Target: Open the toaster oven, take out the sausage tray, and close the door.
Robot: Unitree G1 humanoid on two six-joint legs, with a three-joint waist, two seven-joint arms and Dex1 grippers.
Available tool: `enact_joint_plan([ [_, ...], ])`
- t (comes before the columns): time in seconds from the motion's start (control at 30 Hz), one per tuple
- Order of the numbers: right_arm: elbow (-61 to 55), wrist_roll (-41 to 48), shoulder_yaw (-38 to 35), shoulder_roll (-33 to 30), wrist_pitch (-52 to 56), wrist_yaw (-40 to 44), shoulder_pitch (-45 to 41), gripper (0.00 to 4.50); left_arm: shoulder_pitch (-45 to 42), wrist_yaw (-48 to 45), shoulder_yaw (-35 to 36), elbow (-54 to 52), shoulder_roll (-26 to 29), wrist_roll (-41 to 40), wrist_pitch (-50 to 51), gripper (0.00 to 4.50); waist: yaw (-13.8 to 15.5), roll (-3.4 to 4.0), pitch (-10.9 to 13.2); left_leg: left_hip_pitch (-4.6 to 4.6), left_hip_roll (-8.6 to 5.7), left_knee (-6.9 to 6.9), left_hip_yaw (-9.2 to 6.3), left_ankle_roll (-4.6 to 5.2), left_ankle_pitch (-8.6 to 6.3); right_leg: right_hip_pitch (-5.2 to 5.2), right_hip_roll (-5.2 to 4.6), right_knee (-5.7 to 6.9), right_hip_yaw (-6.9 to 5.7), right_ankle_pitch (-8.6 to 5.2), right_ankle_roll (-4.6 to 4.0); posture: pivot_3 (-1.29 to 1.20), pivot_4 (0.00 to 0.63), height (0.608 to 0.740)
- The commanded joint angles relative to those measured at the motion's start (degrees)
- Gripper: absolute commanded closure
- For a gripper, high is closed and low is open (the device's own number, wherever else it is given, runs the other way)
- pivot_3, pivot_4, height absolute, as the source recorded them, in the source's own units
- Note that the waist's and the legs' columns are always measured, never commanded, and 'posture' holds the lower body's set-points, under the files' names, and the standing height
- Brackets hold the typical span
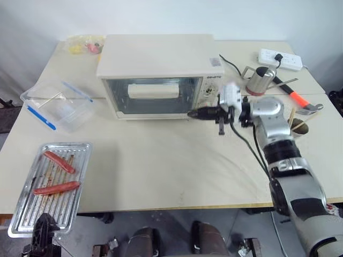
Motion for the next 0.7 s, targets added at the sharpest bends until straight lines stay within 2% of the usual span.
enact_joint_plan([
  [0.03,0.3,1.4,-2.0,0.6,0.7,-0.8,-1.8,4.47,0.9,-2.3,1.5,0.3,1.1,-0.6,1.8,4.50,0.0,-0.01,0.0,0.00,0.01,0.00,0.00,-0.01,-0.01,0.00,0.01,0.01,0.00,0.00,0.00,0.00,0.150,0.740],
  [0.23,-5.1,3.3,-2.3,-0.8,5.0,2.5,-1.0,4.47,-0.8,-1.1,0.5,1.8,7.4,-0.6,5.9,4.50,0.1,0.00,0.0,-0.05,0.02,0.00,0.01,0.00,-0.03,-0.03,0.03,0.19,-0.01,0.00,0.00,0.00,0.150,0.740],
  [0.4,-10.2,0.9,0.8,-4.4,12.3,3.9,1.6,4.47,-5.4,1.4,0.5,1.6,13.2,-0.6,8.6,4.50,0.2,0.00,0.0,-0.05,0.03,0.00,-0.02,0.00,-0.04,-0.03,0.00,0.20,0.00,0.00,0.00,0.00,0.150,0.740],
  [0.43,-11.9,0.8,2.2,-6.5,16.2,6.4,2.9,4.47,-6.9,1.8,0.4,2.0,15.4,-0.6,10.1,4.50,0.2,0.00,0.0,-0.05,0.03,0.00,-0.02,-0.01,-0.04,-0.03,0.01,0.20,0.00,0.00,0.00,0.00,0.150,0.740],
  [0.5,-15.6,1.2,3.9,-10.0,20.8,10.4,5.4,3.90,-8.9,2.4,0.5,2.6,18.9,-0.6,12.6,4.50,0.4,0.00,0.0,-0.06,0.02,0.00,-0.05,-0.02,-0.05,-0.03,0.00,0.23,-0.01,0.00,0.00,0.00,0.150,0.740],
  [0.6,-18.6,4.0,2.2,-11.1,19.9,11.9,8.5,2.87,-12.9,3.7,1.1,3.1,21.8,-0.6,14.7,4.50,0.2,0.04,0.0,-0.06,0.01,-0.01,-0.05,-0.04,-0.06,-0.02,0.01,0.22,-0.02,0.00,0.00,0.00,0.150,0.740],
  [0.7,-21.2,11.5,1.4,-13.0,18.7,13.1,11.5,1.80,-19.1,5.9,0.7,4.6,25.4,-0.6,17.9,4.50,0.0,0.09,0.0,-0.01,0.03,-0.01,0.05,-0.06,-0.05,-0.03,0.04,0.27,-0.01,0.02,0.03,0.00,0.150,0.740],
])
